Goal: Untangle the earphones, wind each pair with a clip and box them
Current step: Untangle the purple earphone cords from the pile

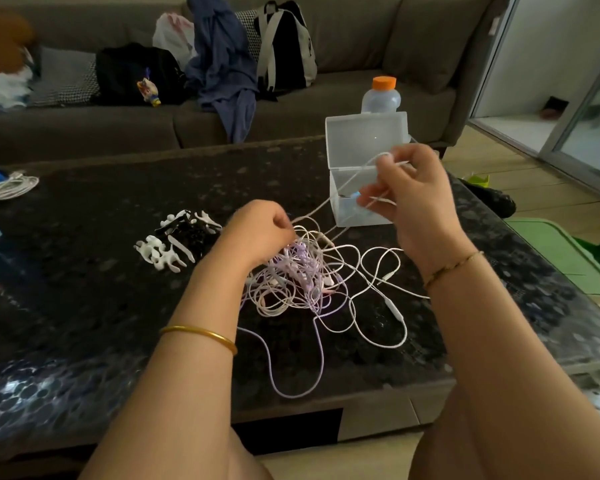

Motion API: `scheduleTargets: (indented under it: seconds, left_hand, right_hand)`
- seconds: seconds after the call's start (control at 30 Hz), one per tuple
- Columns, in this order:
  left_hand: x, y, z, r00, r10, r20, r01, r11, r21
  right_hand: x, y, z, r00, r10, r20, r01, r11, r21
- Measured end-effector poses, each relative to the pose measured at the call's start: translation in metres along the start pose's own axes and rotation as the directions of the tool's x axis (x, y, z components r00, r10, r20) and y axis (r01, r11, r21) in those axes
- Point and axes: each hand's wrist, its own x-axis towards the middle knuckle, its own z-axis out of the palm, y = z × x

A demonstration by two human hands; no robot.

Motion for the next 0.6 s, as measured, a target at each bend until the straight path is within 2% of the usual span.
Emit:
scheduleTargets:
  seconds: [0.03, 0.07, 0.13, 0.17, 0.23, 0.3, 0.37, 0.43, 0.5, 0.53, 0.6]
  left_hand:
    - [0.001, -0.003, 0.001, 0.999, -0.032, -0.026, 0.033, 0.999, 0.040]
    - [0.003, -0.007, 0.001, 0.996, -0.064, -0.056, 0.068, 0.996, 0.062]
    - [0.006, -0.012, -0.001, 0.980, -0.150, -0.127, 0.159, 0.985, 0.063]
    - [0.008, -0.014, -0.003, 0.964, -0.206, -0.168, 0.216, 0.976, 0.039]
    - [0.012, -0.020, -0.008, 0.915, -0.292, -0.277, 0.286, 0.956, -0.064]
    - [0.012, -0.020, -0.009, 0.889, -0.291, -0.354, 0.216, 0.947, -0.238]
    - [0.006, -0.010, -0.010, 0.917, -0.219, -0.333, 0.076, 0.917, -0.391]
    - [-0.001, 0.004, -0.012, 0.952, -0.187, -0.241, 0.039, 0.858, -0.512]
    - [0.000, 0.011, -0.015, 0.972, -0.214, -0.101, 0.110, 0.784, -0.610]
    - [0.001, 0.012, -0.016, 0.976, -0.217, -0.032, 0.149, 0.764, -0.628]
    - [-0.001, 0.011, -0.015, 0.982, -0.187, 0.039, 0.176, 0.800, -0.574]
  right_hand:
    - [0.002, 0.000, -0.003, 0.999, 0.030, -0.040, -0.029, 0.999, 0.041]
    - [0.005, 0.002, -0.008, 0.996, 0.021, -0.087, -0.023, 0.999, -0.028]
    - [0.012, 0.009, -0.017, 0.982, -0.089, -0.164, 0.025, 0.934, -0.357]
    - [0.015, 0.012, -0.021, 0.975, -0.140, -0.173, 0.023, 0.837, -0.546]
    - [0.020, 0.017, -0.030, 0.972, -0.149, -0.180, -0.067, 0.562, -0.825]
    - [0.021, 0.019, -0.034, 0.979, -0.054, -0.198, -0.165, 0.370, -0.914]
    - [0.022, 0.024, -0.034, 0.981, 0.044, -0.187, -0.192, 0.274, -0.942]
    - [0.020, 0.030, -0.032, 0.985, 0.109, -0.133, -0.158, 0.268, -0.950]
    - [0.019, 0.033, -0.031, 0.988, 0.137, -0.074, -0.118, 0.353, -0.928]
    - [0.018, 0.032, -0.029, 0.987, 0.148, -0.061, -0.120, 0.435, -0.893]
    - [0.015, 0.027, -0.024, 0.980, 0.186, -0.073, -0.182, 0.681, -0.709]
